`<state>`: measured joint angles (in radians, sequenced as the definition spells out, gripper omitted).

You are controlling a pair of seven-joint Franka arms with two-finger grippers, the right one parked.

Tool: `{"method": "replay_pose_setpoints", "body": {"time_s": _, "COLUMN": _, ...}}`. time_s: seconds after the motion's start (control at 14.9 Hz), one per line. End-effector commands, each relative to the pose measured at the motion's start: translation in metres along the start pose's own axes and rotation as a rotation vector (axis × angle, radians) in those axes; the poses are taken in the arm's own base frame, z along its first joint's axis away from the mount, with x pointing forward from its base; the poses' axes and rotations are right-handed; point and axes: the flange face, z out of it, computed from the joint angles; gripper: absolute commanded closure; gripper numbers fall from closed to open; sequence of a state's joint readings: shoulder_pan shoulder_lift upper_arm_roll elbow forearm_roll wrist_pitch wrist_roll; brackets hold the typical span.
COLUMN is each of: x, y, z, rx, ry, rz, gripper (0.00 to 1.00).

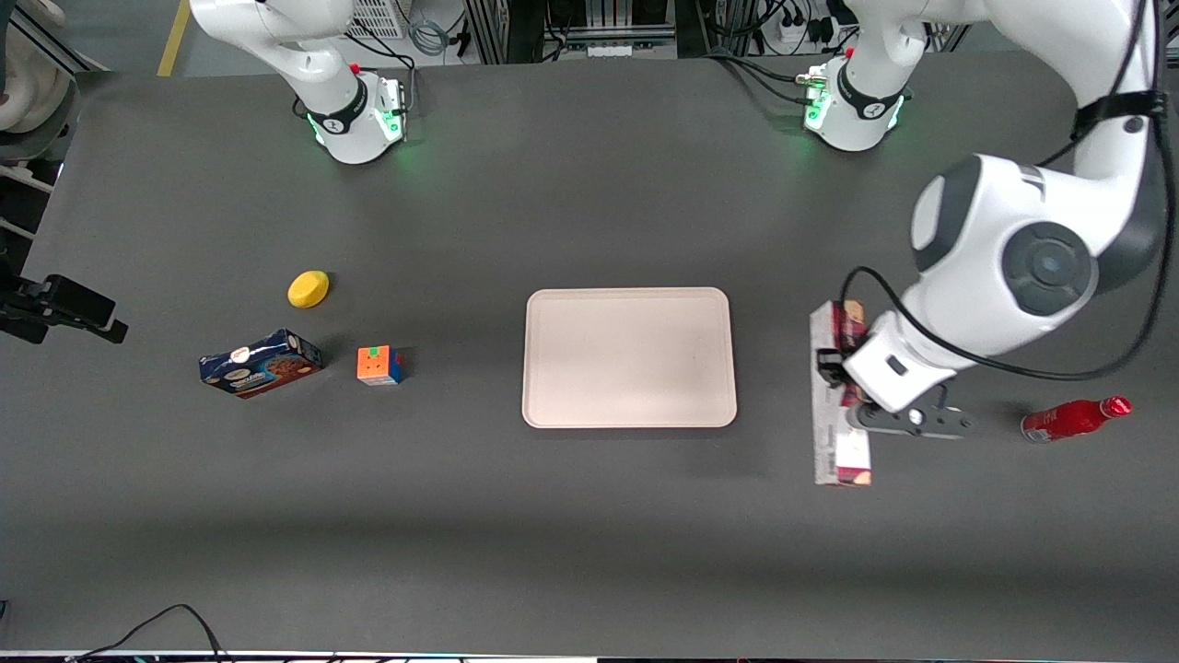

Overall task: Place red cookie box on tray
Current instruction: 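Lift the cookie box and carry it over the white tray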

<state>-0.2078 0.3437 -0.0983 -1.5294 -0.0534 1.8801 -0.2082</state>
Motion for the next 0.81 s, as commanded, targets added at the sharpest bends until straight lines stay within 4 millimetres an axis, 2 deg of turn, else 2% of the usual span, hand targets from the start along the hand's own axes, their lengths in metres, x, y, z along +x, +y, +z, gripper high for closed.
{"method": "replay_pose_setpoints", "body": {"time_s": 0.0, "x": -0.039, "y": 0.060, "z": 0.001, "rx": 0.023, "ry": -0.009, "rz": -0.079, "gripper": 1.00}}
{"method": "replay_pose_setpoints", "body": {"time_s": 0.13, "x": -0.058, "y": 0.090, "z": 0.012, "rx": 0.057, "ry": 0.020, "rz": -0.091, "gripper": 1.00}}
{"method": "replay_pose_setpoints", "body": {"time_s": 0.27, "x": -0.074, "y": 0.101, "z": 0.033, "rx": 0.049, "ry": 0.037, "rz": -0.100, "gripper": 1.00}}
{"method": "replay_pose_setpoints", "body": {"time_s": 0.47, "x": -0.105, "y": 0.122, "z": 0.081, "rx": 0.028, "ry": 0.057, "rz": -0.107, "gripper": 1.00}}
{"method": "replay_pose_setpoints", "body": {"time_s": 0.74, "x": -0.126, "y": 0.116, "z": 0.134, "rx": -0.011, "ry": 0.105, "rz": -0.108, "gripper": 1.00}}
